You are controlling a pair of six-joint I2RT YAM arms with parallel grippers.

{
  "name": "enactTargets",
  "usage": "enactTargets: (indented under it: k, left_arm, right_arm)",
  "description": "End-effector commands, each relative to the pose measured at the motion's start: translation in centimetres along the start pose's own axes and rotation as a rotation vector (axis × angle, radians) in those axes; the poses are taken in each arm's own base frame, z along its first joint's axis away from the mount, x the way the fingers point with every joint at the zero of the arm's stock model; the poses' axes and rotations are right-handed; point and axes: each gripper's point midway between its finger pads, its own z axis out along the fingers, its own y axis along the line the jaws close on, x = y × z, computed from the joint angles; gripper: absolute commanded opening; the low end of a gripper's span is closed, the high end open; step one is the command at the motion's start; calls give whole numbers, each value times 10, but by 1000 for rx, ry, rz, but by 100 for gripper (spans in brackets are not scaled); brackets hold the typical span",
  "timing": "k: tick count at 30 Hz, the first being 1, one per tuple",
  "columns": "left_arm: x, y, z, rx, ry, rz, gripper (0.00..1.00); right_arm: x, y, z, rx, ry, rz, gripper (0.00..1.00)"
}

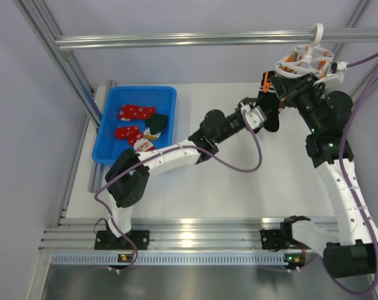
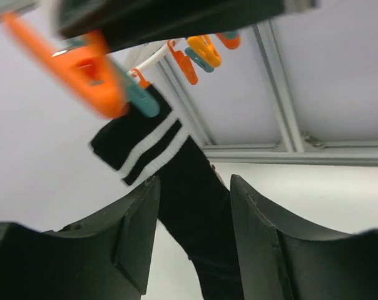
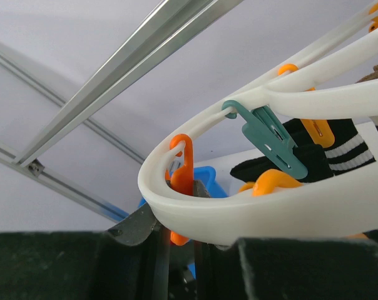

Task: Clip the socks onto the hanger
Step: Open the clamp at the hanger.

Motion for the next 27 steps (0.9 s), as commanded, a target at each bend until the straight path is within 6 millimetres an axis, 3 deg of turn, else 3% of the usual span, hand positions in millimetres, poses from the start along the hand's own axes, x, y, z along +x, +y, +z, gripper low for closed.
enactTargets:
  k: [1, 3, 4, 9, 14, 21, 27]
  left_arm:
    - [-49, 51, -15, 27, -69, -468, 54]
    - [-54, 63, -23, 138, -101, -626, 55]
    - [-63, 61, -27, 186, -123, -756, 57]
    - [-83, 47, -40, 382, -177, -960, 59]
    - [-92, 41, -35, 462, -207, -1038, 58]
    - [-111, 49, -25, 486, -262, -1070, 58]
    - [-103, 50, -11, 442, -240, -1068, 57]
  right_arm:
    - [-18, 5, 5, -54, -60, -39, 0]
    - [-18, 1, 5, -45, -58, -31, 0]
    - [-17, 1, 4, -52, -56, -31, 0]
    - [-16, -3, 3, -59, -58, -22, 0]
    - [-15, -2, 3, -72, -58, -23, 0]
    - [-13, -1, 4, -91, -55, -23, 0]
    - [-12, 0, 5, -101, -53, -12, 0]
